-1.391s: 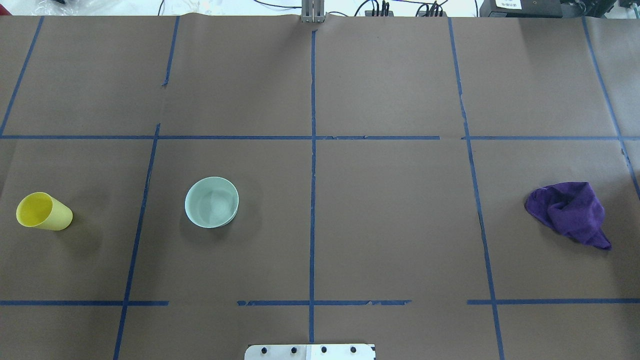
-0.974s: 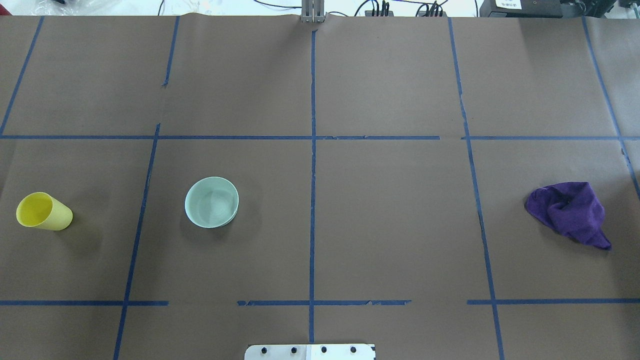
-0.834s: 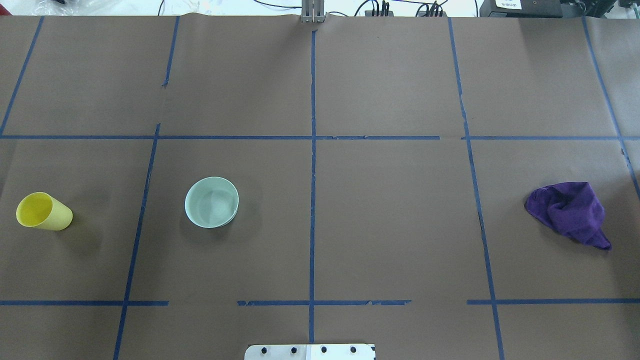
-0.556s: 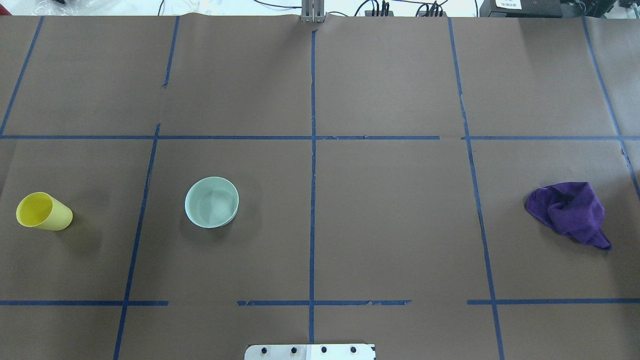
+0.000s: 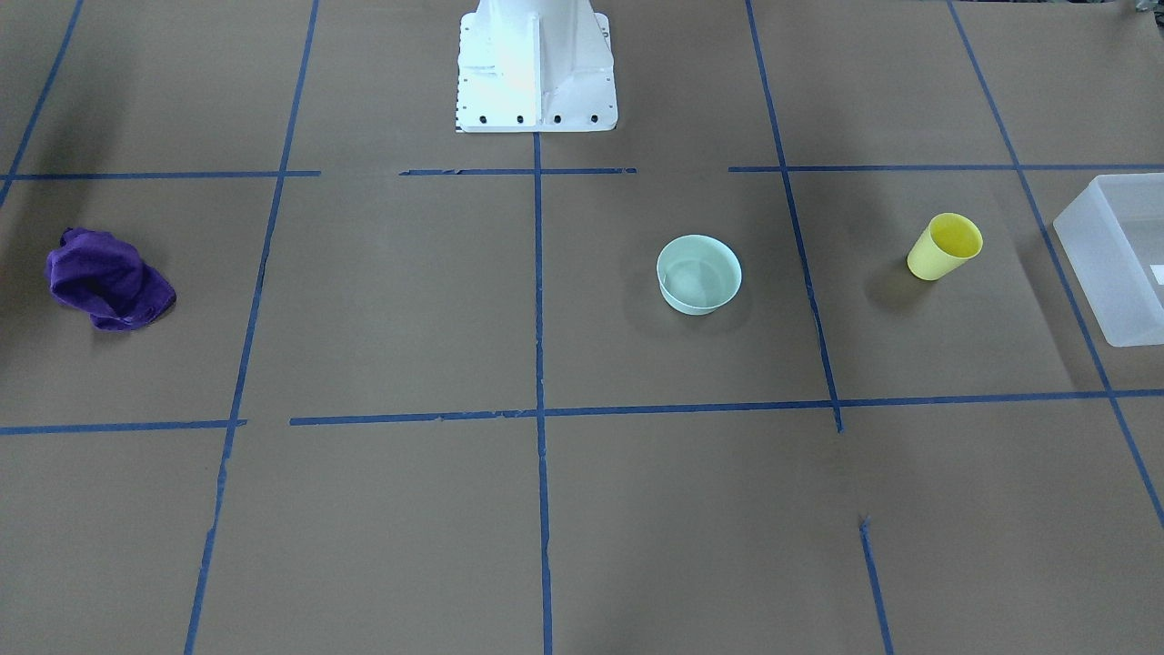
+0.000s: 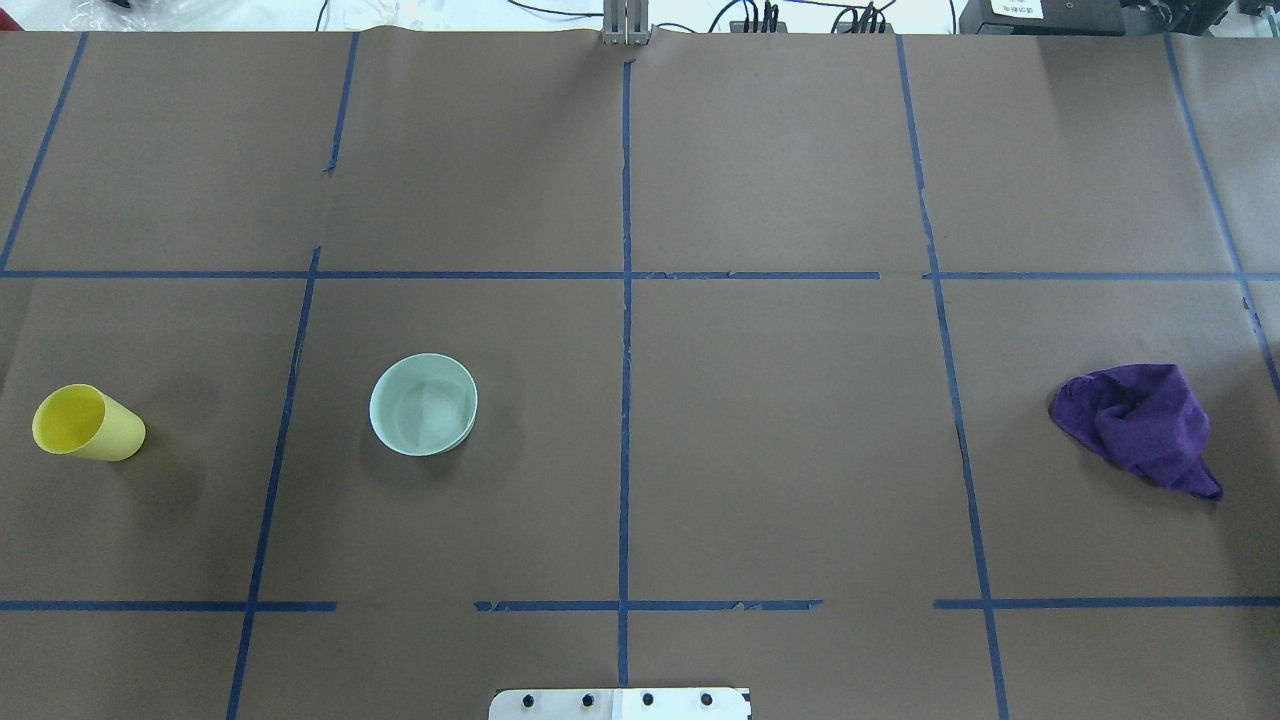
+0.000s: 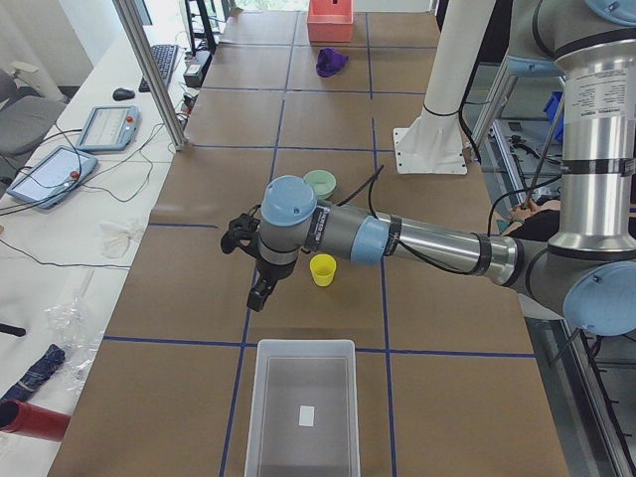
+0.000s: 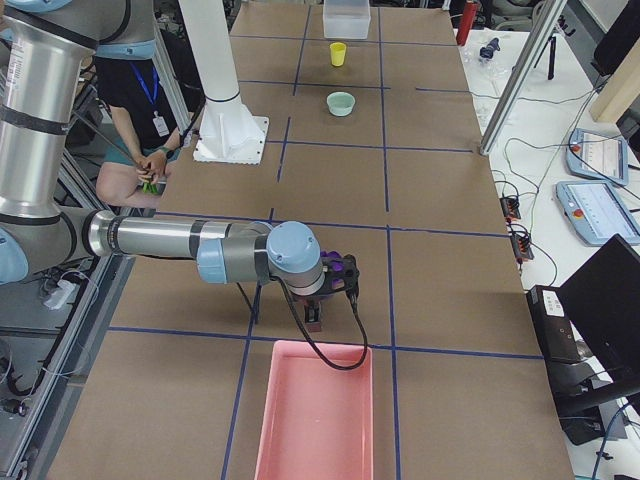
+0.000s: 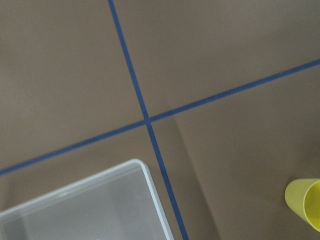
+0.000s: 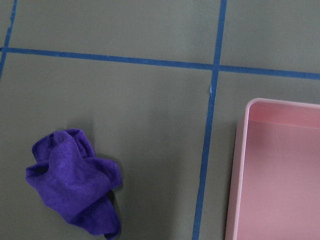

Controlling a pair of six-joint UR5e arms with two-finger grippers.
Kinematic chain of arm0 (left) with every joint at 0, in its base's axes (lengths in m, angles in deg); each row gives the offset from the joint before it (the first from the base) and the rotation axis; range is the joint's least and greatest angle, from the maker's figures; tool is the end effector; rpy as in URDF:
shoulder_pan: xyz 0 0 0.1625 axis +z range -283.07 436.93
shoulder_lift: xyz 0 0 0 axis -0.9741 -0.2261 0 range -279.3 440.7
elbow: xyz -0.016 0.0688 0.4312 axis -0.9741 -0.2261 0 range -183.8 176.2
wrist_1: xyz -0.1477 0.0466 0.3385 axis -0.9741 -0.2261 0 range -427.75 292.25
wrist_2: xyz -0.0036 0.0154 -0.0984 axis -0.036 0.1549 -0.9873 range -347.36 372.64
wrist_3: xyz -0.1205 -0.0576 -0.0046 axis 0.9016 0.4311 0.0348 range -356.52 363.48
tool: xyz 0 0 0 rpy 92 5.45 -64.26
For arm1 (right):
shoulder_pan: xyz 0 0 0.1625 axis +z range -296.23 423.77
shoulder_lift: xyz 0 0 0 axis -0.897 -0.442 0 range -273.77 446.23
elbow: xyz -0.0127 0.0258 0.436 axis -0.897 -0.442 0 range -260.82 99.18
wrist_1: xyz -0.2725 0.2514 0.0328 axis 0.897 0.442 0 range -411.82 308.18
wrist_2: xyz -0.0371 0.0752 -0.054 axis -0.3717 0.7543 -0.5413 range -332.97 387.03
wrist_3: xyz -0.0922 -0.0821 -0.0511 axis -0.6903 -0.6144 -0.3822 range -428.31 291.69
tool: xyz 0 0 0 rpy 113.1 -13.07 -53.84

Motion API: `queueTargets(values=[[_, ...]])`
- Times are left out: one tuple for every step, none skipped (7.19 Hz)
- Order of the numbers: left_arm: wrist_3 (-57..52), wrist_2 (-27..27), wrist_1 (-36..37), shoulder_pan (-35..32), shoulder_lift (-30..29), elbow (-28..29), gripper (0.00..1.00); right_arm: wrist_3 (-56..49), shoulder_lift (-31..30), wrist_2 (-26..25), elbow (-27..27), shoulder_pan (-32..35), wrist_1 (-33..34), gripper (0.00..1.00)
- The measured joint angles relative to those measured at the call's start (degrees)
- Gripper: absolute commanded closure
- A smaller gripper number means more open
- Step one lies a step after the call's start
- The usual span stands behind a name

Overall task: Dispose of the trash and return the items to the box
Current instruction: 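Move the left gripper toward the yellow paper cup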

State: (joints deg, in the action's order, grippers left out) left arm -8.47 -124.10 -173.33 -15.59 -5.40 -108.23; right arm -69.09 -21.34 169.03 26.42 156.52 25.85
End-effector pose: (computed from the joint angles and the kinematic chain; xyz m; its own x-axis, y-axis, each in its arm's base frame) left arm -0.0555 -0.4397 0.5734 0.6918 0.4694 -0.5486 -0.1060 0.8176 0.5660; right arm 0.0439 -0.3286 0.6409 0.6234 -0.1473 0.7679 -0.0385 0.9751 0.2184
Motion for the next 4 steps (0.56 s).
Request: queueTargets(values=[[2.01,-2.59,-10.19,-0.05,0.50,2.51,0.00,0.95,0.17,-1.42,-0.36,0.00,-3.90,0.00],[4.87,-4.36,-19.21,-0.04,1.07,4.85,0.00,1.45,0.06,-2.12,-1.30,-0.05,-7.54,0.00],[10.31,-4.91,-27.62,0.16,1.00,6.47,0.00,2.64,-0.03,-2.07,-2.32,-0.12,-10.76,0.00],[16.60,-5.27,-35.07,1.47,0.89,7.13,0.00,4.71,0.04,-2.36,-2.90,-0.16,-13.75,0.00]])
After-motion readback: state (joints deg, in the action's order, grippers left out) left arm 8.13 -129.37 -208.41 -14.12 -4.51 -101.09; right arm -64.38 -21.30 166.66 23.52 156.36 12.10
